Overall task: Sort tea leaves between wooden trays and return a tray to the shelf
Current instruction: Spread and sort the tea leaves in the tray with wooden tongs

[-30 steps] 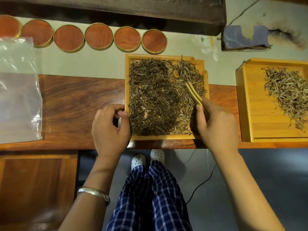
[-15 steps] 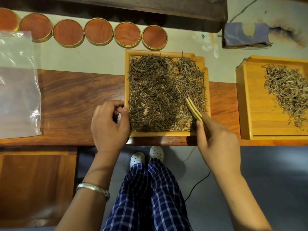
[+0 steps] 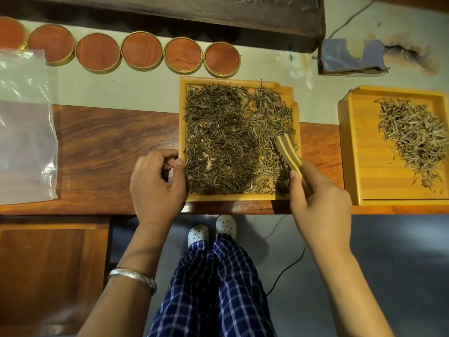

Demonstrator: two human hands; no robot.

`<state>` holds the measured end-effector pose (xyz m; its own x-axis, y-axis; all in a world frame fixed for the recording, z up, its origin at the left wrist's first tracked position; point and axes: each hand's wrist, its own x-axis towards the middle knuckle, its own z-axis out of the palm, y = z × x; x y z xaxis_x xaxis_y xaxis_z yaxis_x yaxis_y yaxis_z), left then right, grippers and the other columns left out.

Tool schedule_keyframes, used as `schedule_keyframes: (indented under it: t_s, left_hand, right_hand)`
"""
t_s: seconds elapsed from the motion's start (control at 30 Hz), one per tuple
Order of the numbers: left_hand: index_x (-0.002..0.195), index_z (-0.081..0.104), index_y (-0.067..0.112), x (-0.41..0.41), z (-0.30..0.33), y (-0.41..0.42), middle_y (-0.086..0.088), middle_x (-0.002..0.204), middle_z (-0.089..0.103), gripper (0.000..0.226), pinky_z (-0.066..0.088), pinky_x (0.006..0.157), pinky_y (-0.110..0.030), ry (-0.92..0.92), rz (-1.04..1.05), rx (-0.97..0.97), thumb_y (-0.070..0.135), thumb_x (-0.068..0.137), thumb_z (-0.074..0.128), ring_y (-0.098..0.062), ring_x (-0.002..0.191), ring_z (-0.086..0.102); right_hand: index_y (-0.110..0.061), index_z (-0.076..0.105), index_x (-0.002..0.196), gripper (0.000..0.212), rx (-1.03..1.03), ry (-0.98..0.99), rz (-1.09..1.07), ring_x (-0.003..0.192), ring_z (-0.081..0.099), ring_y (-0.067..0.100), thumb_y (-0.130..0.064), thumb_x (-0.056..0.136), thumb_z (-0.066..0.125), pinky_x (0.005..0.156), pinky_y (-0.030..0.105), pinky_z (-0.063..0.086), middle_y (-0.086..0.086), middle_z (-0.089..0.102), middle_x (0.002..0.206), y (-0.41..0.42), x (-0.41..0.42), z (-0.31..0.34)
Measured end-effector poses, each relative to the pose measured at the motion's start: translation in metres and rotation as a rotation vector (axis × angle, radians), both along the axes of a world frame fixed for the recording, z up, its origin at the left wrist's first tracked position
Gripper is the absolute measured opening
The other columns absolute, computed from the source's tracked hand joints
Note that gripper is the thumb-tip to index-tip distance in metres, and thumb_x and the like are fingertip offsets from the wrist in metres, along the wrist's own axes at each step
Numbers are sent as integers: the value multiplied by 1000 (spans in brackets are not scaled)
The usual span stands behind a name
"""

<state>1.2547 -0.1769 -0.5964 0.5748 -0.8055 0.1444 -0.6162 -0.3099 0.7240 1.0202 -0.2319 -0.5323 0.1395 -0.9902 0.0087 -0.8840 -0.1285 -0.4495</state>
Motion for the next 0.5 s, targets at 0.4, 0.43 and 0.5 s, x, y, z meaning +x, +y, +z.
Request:
schedule_keyframes:
  t_s: [0.4,0.43,0.5]
  left_hand:
    - [84,58,20,2,2,0,11,73,45,13,30,61,-29,-1,-20,42,29,87,50,-11,70,41]
    - [82,55,21,3,3,0,10,73,45,12,30,61,-29,-4,-27,42,30,87,48,-12,70,40]
    - [81,55,21,3,5,0,10,73,45,16,31,61,-30,1,-31,51,32,88,46,-12,70,40]
  right_hand:
    - [-18,49,95,18,-79,-75,73,45,45,3,-28,88,61,40,14,29,-3,60,65,-53,11,41]
    - [-17,50,98,19,-73,-40,131,49,48,8,-30,89,60,43,17,27,-2,61,70,-63,12,46]
    - [-14,52,100,20,-83,8,277,67,55,17,-30,90,60,55,27,31,0,60,81,-85,16,57]
